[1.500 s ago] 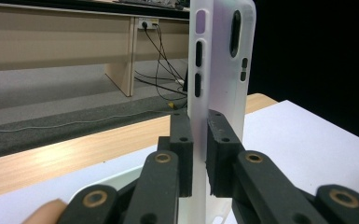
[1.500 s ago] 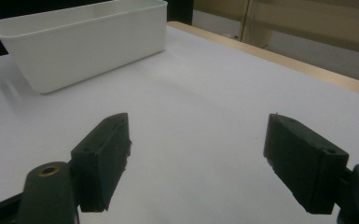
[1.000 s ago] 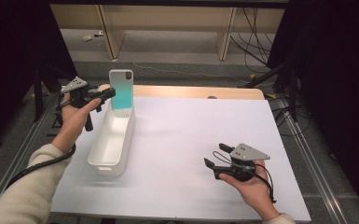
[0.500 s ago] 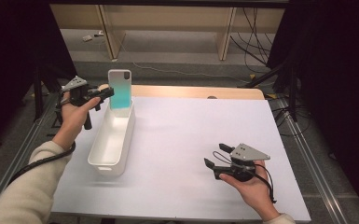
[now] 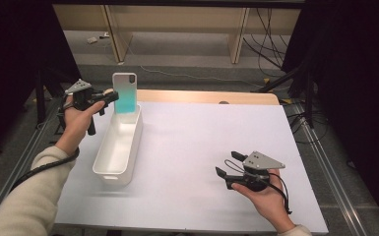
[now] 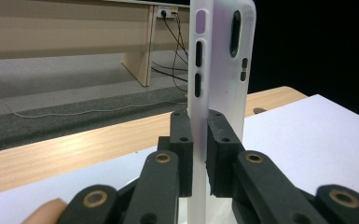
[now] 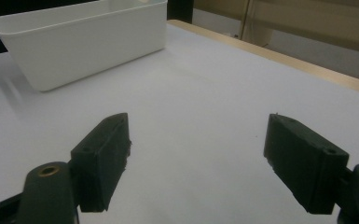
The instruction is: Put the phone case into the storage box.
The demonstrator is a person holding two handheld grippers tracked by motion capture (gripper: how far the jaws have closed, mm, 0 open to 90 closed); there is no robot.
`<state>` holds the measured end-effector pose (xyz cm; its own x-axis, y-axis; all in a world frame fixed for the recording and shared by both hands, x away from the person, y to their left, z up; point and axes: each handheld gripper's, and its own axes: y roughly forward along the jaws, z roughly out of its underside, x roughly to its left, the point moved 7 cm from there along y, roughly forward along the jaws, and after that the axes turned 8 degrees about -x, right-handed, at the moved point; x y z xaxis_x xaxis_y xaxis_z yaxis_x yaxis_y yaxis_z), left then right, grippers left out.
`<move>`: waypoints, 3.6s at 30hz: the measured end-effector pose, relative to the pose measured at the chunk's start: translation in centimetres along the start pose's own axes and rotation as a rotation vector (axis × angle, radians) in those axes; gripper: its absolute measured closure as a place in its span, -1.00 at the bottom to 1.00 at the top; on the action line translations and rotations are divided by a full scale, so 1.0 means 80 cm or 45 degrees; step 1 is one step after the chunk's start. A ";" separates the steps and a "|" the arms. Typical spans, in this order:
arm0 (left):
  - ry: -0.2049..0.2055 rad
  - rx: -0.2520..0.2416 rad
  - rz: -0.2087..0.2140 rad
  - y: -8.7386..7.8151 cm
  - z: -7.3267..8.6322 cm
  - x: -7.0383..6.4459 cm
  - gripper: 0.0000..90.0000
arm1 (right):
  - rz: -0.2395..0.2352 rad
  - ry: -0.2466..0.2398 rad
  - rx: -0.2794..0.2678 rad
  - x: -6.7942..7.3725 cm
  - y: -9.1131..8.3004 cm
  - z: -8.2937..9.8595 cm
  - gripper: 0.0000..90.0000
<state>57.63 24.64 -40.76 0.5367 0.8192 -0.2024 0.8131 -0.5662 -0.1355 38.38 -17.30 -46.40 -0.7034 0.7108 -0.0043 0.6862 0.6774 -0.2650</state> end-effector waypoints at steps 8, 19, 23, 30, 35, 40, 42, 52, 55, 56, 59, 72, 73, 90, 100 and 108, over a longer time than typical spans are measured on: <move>-0.004 0.014 0.001 0.003 0.003 0.005 0.83 | 0.009 -0.015 -0.016 -0.001 0.001 -0.001 -0.47; -0.006 0.034 0.013 0.013 0.009 0.005 0.83 | 0.000 -0.014 0.000 -0.001 0.000 0.000 -0.47; -0.007 0.038 0.015 0.017 0.010 0.004 0.83 | 0.004 -0.019 -0.002 -0.002 0.001 0.001 -0.47; -0.004 0.051 0.011 0.020 0.012 0.005 0.83 | 0.004 -0.020 0.003 -0.002 0.000 0.001 -0.47; -0.006 0.052 0.012 0.022 0.013 0.006 0.83 | 0.004 -0.021 -0.002 -0.002 0.001 0.001 -0.47; -0.004 0.059 0.011 0.023 0.015 0.007 0.83 | -0.006 -0.010 0.011 -0.001 0.000 0.002 -0.47; -0.002 0.064 0.009 0.023 0.016 0.008 0.83 | -0.005 -0.010 0.012 -0.001 0.000 0.002 -0.47; -0.008 0.084 -0.001 0.024 0.022 0.015 0.83 | -0.007 -0.003 0.016 0.000 0.000 0.003 -0.47; -0.009 0.087 -0.005 0.025 0.023 0.017 0.83 | -0.012 0.000 0.011 0.000 0.001 0.002 -0.47; -0.008 0.089 -0.003 0.025 0.024 0.017 0.83 | -0.012 -0.001 0.011 0.000 0.001 0.003 -0.47; -0.007 0.093 -0.009 0.026 0.026 0.019 0.83 | -0.010 -0.014 0.009 -0.001 0.001 0.003 -0.47; -0.007 0.100 -0.019 0.029 0.031 0.022 0.83 | -0.008 -0.016 0.010 -0.001 0.001 0.003 -0.47; -0.007 0.102 -0.021 0.029 0.032 0.022 0.83 | -0.007 -0.022 0.006 -0.002 0.001 0.003 -0.47; 0.005 0.130 -0.022 0.030 0.040 0.024 0.83 | -0.008 -0.023 0.005 -0.002 0.001 0.003 -0.47; -0.006 0.133 -0.017 0.029 0.044 0.025 0.83 | -0.005 -0.017 0.013 -0.001 0.000 0.003 -0.47; -0.003 0.142 -0.017 0.027 0.048 0.024 0.83 | -0.005 -0.016 0.012 -0.001 0.000 0.003 -0.47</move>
<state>59.59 24.64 -45.18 0.5253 0.8266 -0.2019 0.7900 -0.5619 -0.2453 38.42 -17.39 -46.62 -0.7086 0.7055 -0.0154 0.6815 0.6785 -0.2741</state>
